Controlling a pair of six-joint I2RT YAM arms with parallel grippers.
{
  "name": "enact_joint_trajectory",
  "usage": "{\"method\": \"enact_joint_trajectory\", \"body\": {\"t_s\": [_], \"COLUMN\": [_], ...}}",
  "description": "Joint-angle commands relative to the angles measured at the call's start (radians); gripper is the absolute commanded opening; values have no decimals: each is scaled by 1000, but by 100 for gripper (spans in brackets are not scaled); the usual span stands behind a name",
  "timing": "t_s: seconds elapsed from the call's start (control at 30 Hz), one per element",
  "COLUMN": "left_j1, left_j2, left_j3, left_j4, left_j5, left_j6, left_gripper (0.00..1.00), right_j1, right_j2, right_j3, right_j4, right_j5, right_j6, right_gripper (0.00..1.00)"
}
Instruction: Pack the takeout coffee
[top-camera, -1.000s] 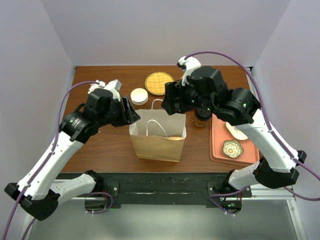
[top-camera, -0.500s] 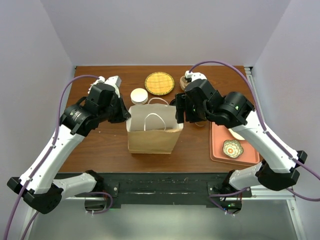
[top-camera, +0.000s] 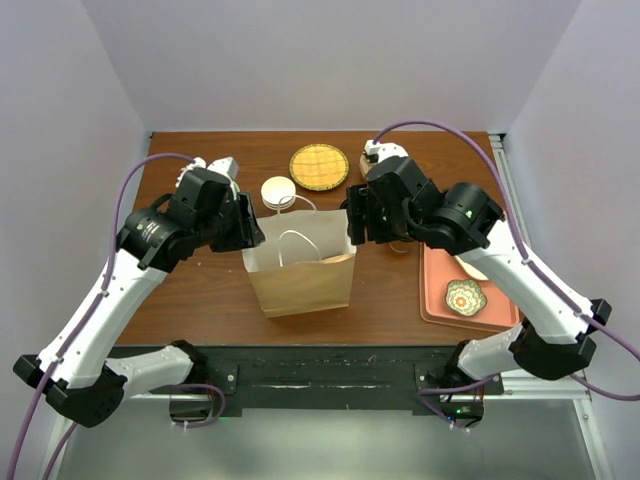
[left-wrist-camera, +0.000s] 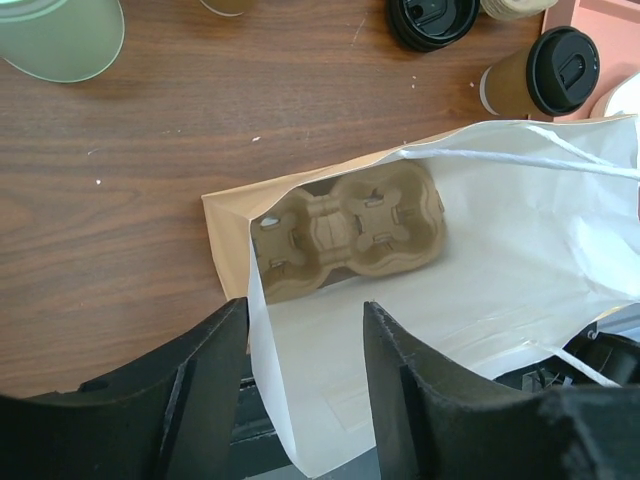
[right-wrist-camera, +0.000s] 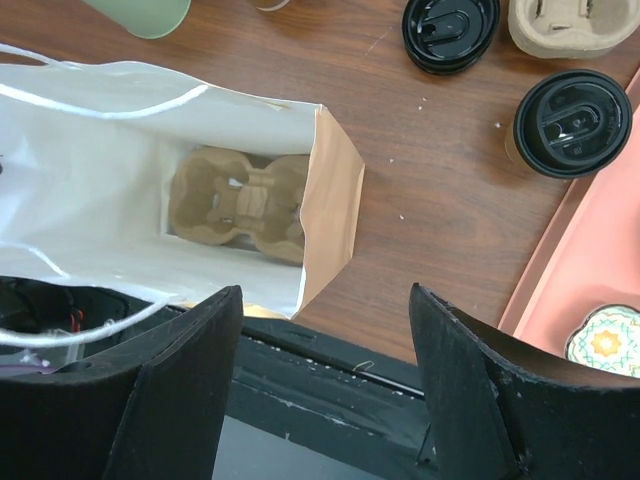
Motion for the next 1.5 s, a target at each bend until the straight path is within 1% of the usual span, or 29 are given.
{"method": "enact_joint_trajectory", "body": {"t_s": [0.0, 0.03, 0.07, 0.1, 0.13, 0.17, 0.2, 0.23, 0.27, 0.3, 0.33, 0.4, 0.43, 0.47, 0.6, 0.73, 0.97, 1.07, 1.13, 1.17, 1.2, 1.23, 1.27, 1.3, 1.33, 1.4, 1.43, 1.47], "left_j1": [-1, -1, 0, 0, -1, 0, -1, -1, -1, -1, -1, 0, -1, -1, -1, 0, 0, 0, 0, -1, -1, -1, -1, -1, -1, 0, -1, -1], "left_j2": [-24, -27, -30, -32, -33, -35, -38, -41, -44, -44, -46, -44, -44, -40, -26, -10, 36, 54, 53, 50, 46, 42, 30, 20, 10, -16, -23, -26], "left_j3": [6, -1, -12, -17, -20, -29, -34, -41, -44, -44, -41, -29, -24, -12, 31, 91, 242, 281, 279, 266, 258, 247, 220, 206, 178, 155, 140, 135], "left_j4": [-23, -23, -23, -23, -23, -23, -15, -9, -6, -3, 0, -3, -1, -4, -33, -66, -127, -136, -130, -124, -124, -125, -124, -118, -110, -84, -75, -61], "left_j5": [1, 1, 5, 6, 7, 10, 15, 19, 24, 25, 27, 29, 30, 32, 44, 62, 64, 73, 78, 78, 73, 64, 41, 33, 26, 18, 19, 30], "left_j6": [-28, -33, -34, -34, -37, -42, -44, -44, -45, -45, -47, -48, -54, -60, -96, -128, -136, -140, -148, -151, -151, -159, -163, -163, -163, -163, -156, -156], "left_gripper": [51, 49, 44, 41, 38, 31, 28, 24, 17, 13, 6, 0, 0, 0, 0, 0, 0, 0, 0, 0, 0, 16, 29, 40, 53, 61, 63, 63], "right_j1": [1, 1, 1, 1, 1, 1, 1, 1, 1, 1, 1, 1, 1, 1, 1, 1, 1, 1, 1, 1, 1, 1, 1, 1, 1, 1, 1, 1], "right_j2": [33, 38, 42, 47, 59, 65, 70, 84, 87, 93, 98, 101, 102, 108, 121, 121, 151, 170, 174, 176, 173, 168, 164, 159, 155, 145, 144, 142], "right_j3": [-30, -47, -53, -56, -58, -58, -58, -56, -58, -58, -56, -52, -43, -35, 23, 130, 236, 307, 330, 329, 320, 294, 284, 275, 252, 241, 240, 241], "right_j4": [61, 70, 90, 98, 101, 106, 107, 107, 106, 103, 104, 100, 96, 81, 28, -26, -103, -129, -132, -131, -126, -121, -120, -118, -115, -108, -103, -98], "right_j5": [-19, -13, -10, -6, 1, 6, 9, 9, 9, 9, 9, 17, 24, 32, 58, 53, 33, 26, 23, 24, 27, 32, 38, 55, 63, 73, 75, 81], "right_j6": [-46, -49, -52, -61, -65, -68, -72, -77, -78, -83, -83, -89, -91, -89, -85, -77, -82, -75, -80, -86, -91, -92, -94, -91, -88, -95, -97, -101], "right_gripper": [66, 64, 61, 54, 50, 45, 39, 36, 33, 29, 20, 12, 3, 0, 0, 0, 0, 0, 0, 4, 12, 37, 47, 50, 52, 52, 51, 49]}}
